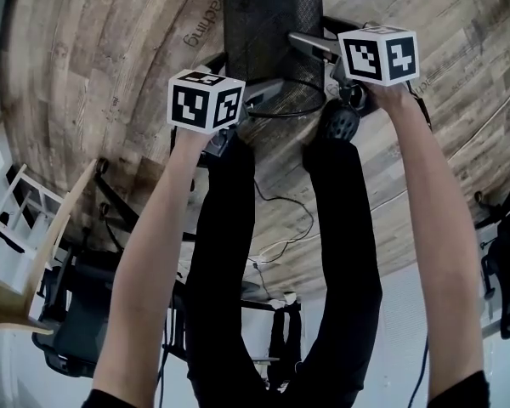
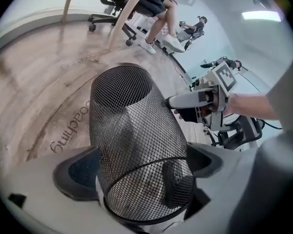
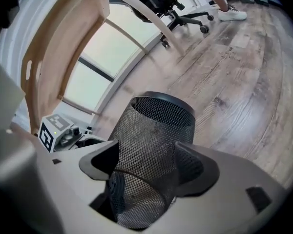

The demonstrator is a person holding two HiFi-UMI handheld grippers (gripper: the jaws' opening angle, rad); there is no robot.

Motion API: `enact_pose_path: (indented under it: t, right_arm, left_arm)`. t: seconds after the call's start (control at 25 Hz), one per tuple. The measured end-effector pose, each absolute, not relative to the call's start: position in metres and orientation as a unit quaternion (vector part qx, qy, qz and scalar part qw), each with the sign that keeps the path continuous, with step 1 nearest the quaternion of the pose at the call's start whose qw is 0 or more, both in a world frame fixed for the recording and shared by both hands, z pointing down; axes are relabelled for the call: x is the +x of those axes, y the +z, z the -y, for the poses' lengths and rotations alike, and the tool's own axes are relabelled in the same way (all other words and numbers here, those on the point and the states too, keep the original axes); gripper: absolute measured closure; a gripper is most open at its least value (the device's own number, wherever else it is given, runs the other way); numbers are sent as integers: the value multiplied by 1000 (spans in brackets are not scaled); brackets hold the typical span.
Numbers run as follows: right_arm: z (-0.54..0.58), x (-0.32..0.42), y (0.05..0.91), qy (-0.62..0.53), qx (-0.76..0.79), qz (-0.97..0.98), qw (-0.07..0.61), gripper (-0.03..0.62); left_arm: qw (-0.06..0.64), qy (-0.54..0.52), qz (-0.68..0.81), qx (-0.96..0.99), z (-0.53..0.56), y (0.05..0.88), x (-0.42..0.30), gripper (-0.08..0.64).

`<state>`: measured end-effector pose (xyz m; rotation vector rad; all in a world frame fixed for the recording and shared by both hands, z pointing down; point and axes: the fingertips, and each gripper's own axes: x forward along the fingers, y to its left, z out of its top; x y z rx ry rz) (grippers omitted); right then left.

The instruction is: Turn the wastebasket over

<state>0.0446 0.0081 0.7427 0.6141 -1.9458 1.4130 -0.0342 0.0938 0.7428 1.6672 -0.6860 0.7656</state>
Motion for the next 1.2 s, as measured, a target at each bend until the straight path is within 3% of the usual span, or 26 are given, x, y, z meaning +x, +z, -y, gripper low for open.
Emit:
enact_pose_path:
  t: [0.72,1.2]
  right_arm:
    - [59,-15,734,305,75,820,478,210]
    - [52,-16,740,298,81,808,502,210]
  left_arm:
    - [567,369,281,681,-99,741,-22,9]
    - [603,345,291,658,-158,710,-22,9]
